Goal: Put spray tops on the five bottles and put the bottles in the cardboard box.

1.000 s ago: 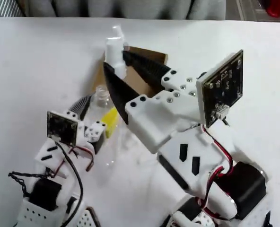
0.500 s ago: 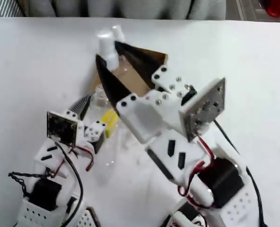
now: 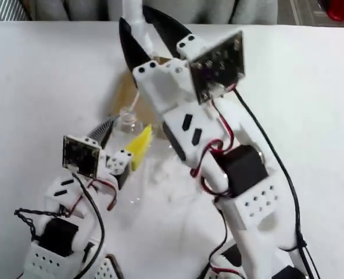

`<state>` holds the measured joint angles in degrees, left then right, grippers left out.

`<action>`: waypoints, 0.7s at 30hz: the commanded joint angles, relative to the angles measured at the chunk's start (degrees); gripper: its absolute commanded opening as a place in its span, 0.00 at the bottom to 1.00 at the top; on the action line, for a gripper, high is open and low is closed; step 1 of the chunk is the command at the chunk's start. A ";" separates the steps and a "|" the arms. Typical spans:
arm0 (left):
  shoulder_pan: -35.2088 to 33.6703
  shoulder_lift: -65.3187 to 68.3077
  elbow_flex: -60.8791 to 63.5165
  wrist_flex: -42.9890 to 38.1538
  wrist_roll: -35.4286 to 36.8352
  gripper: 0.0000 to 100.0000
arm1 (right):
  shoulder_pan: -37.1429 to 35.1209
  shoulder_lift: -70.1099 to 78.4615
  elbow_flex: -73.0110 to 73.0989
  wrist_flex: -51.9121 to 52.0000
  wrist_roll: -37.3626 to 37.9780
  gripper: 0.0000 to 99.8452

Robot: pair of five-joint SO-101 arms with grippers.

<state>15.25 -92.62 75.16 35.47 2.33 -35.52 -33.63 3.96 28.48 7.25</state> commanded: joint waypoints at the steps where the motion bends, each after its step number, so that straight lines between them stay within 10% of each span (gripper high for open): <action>1: 2.51 -12.26 -0.79 -2.29 0.00 0.02 | 0.92 0.04 -2.99 -1.36 0.79 0.02; 21: 2.42 -12.26 -0.70 -2.29 0.00 0.02 | 0.84 -0.57 2.73 -1.27 -5.27 0.02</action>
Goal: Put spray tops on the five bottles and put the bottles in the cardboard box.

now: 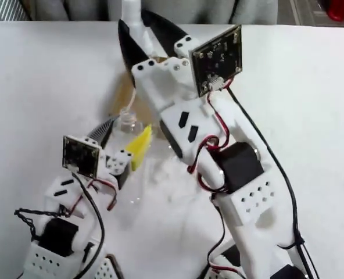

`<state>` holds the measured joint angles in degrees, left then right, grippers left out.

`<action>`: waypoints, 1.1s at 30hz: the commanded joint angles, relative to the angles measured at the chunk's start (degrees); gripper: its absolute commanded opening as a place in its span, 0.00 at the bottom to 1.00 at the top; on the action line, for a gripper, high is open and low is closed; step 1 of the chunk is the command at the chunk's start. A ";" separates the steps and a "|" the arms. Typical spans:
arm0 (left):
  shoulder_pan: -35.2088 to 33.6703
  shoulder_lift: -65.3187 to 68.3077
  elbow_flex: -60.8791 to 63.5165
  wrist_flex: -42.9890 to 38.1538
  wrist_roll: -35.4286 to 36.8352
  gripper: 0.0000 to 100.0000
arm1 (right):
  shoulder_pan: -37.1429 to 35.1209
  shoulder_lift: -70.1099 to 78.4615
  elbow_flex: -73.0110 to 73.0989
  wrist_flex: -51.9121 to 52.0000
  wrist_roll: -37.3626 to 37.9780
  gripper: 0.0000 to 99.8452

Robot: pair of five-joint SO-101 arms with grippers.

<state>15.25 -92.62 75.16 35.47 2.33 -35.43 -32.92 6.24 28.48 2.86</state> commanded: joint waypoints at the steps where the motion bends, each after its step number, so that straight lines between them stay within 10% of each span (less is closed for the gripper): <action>1: 2.42 -12.26 -0.70 -2.29 0.00 0.02 | 0.84 -1.71 1.41 -1.36 -0.88 0.02; 24: 2.42 -12.26 -0.70 -2.29 0.00 0.02 | -7.52 -19.82 24.70 3.65 -1.05 0.02; 33: 2.42 -12.18 -0.70 -2.29 0.00 0.02 | -12.35 -21.85 24.53 10.59 -0.70 0.29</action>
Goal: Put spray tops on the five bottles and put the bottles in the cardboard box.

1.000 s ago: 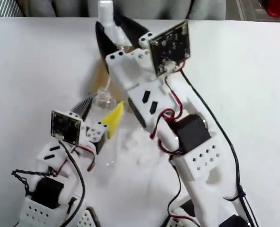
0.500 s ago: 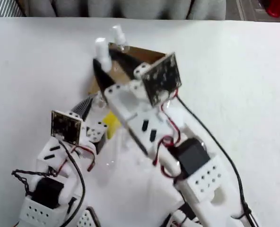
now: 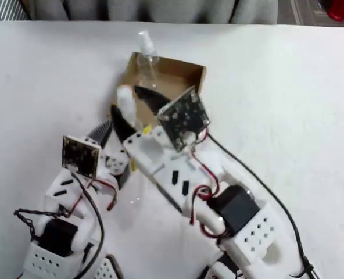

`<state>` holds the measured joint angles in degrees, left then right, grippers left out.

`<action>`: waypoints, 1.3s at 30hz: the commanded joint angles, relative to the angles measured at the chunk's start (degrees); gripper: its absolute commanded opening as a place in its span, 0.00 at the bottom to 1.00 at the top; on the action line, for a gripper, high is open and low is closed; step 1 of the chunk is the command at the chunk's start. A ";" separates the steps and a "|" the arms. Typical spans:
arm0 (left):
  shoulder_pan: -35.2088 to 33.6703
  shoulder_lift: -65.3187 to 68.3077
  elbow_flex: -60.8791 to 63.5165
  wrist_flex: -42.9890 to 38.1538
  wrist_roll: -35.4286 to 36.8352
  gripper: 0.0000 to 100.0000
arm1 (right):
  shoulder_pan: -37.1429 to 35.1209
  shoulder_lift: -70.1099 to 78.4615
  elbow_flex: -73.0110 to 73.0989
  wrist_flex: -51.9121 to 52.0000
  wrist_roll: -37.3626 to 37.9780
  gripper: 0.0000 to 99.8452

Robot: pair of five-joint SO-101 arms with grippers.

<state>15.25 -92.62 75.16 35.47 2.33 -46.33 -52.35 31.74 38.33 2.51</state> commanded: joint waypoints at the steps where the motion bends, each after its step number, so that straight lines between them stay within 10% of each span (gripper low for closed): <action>1: 2.42 -12.18 -0.70 -2.29 0.00 0.02 | -1.36 -3.12 -1.67 0.57 -0.35 0.29; 12: 2.42 -12.18 -0.70 -2.29 0.00 0.02 | 9.89 3.03 -21.36 4.26 -0.53 0.00; 25: 2.33 -12.18 0.26 -2.20 0.00 0.02 | -0.84 -3.30 -13.54 12.79 -0.62 0.02; 39: 2.33 -12.18 0.18 -2.20 0.00 0.02 | 4.97 0.22 0.18 -0.31 -0.62 0.02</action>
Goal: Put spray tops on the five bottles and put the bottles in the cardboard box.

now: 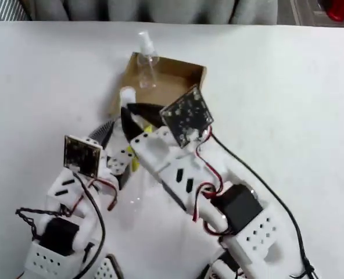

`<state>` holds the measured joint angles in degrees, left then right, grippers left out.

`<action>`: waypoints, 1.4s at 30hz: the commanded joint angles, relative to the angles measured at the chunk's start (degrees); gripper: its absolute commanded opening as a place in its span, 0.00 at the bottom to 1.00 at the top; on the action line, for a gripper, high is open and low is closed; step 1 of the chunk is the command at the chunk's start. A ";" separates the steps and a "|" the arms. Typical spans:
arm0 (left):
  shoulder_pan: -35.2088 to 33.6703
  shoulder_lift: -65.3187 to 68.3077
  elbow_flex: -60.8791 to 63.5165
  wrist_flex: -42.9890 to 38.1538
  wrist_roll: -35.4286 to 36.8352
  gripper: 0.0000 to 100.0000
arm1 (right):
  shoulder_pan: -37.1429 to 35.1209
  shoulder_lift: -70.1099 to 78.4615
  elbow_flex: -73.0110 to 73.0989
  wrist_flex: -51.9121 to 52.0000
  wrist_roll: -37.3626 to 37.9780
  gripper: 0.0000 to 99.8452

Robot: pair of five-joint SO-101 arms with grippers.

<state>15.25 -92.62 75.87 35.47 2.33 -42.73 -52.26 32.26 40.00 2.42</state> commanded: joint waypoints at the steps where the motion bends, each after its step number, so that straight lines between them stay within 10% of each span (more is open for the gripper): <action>1: 2.33 -12.18 -0.53 -2.20 0.00 0.02 | 1.36 -0.13 -0.18 -1.80 -0.53 0.02; 13: 2.33 -12.18 -0.53 -2.20 0.00 0.02 | 3.30 -8.48 -0.09 7.60 -0.53 0.02; 30: -2.86 -12.09 4.31 -11.43 0.00 0.02 | 34.51 -10.15 15.65 16.48 0.00 0.02; 42: -3.56 -11.82 6.59 -22.68 0.00 0.02 | 45.58 -10.15 38.24 -8.04 0.00 0.02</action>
<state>14.37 -92.70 83.60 16.75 2.33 0.70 -62.02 67.87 38.68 2.42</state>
